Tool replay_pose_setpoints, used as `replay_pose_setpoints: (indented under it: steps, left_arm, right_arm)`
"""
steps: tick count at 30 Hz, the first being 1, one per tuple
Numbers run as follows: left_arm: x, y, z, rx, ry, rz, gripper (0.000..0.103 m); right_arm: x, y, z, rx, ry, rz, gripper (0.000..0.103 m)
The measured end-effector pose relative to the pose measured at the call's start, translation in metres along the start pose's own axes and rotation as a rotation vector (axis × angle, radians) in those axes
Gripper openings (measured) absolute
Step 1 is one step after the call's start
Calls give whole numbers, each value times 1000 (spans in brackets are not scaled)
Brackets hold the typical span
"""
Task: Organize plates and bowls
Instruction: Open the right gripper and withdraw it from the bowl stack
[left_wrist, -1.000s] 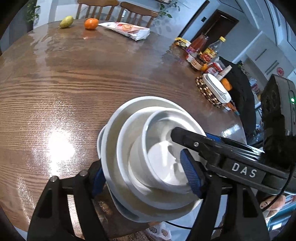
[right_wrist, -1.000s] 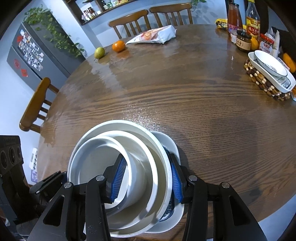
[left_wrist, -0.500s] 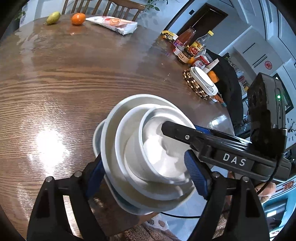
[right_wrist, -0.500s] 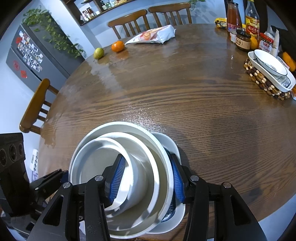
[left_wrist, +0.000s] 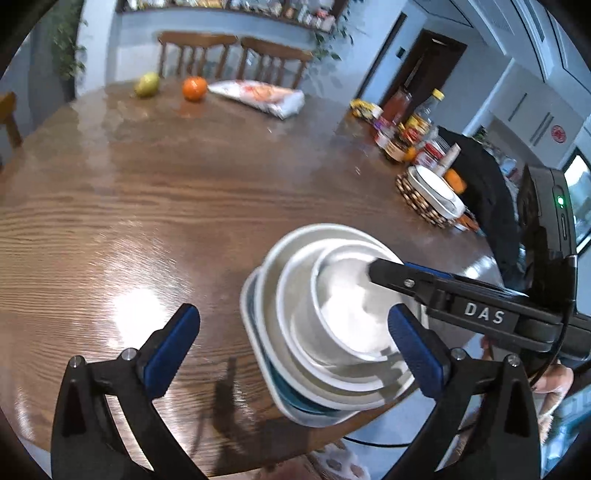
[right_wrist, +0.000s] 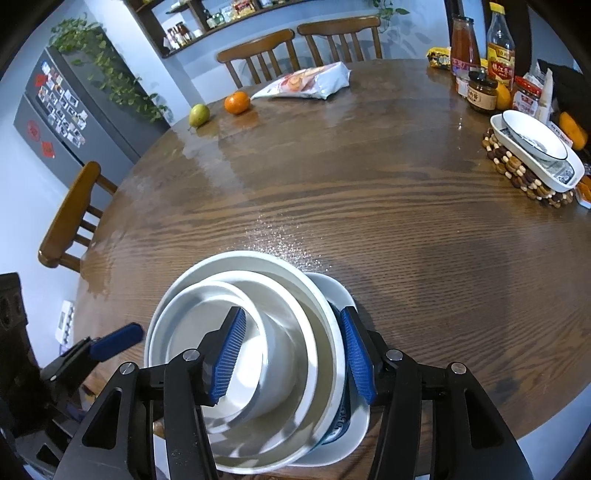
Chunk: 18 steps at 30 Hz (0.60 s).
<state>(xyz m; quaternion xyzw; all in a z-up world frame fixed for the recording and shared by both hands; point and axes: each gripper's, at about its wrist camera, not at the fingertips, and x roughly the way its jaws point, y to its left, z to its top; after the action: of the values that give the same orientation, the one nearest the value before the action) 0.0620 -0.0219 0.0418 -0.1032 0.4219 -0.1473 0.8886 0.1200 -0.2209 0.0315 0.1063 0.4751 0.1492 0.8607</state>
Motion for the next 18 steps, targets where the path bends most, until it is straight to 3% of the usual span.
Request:
replay_pose_setpoints:
  steps: [3,6,9,13,18]
  left_arm:
    - [-10,-4,-4,30,-47,57,102]
    - [-18,-8,-11,61,-79,93,102]
    - [-24,-12,-21,88,-100,98,102]
    - [-31,-18,-37,148,-113,90,102]
    - [-33,-23,-53,176,-116,94,102]
  right_arm:
    - [-10,-5,-5,13,-41,-5,65]
    - [-24,-6,-10,-4,-98,-35,65]
    - [-42,-3,-16,-43,-171,-79,66]
    - [-62,4,-30,-93,-276,-102,81]
    - [-71,14,-52,-172,-340,-123,83]
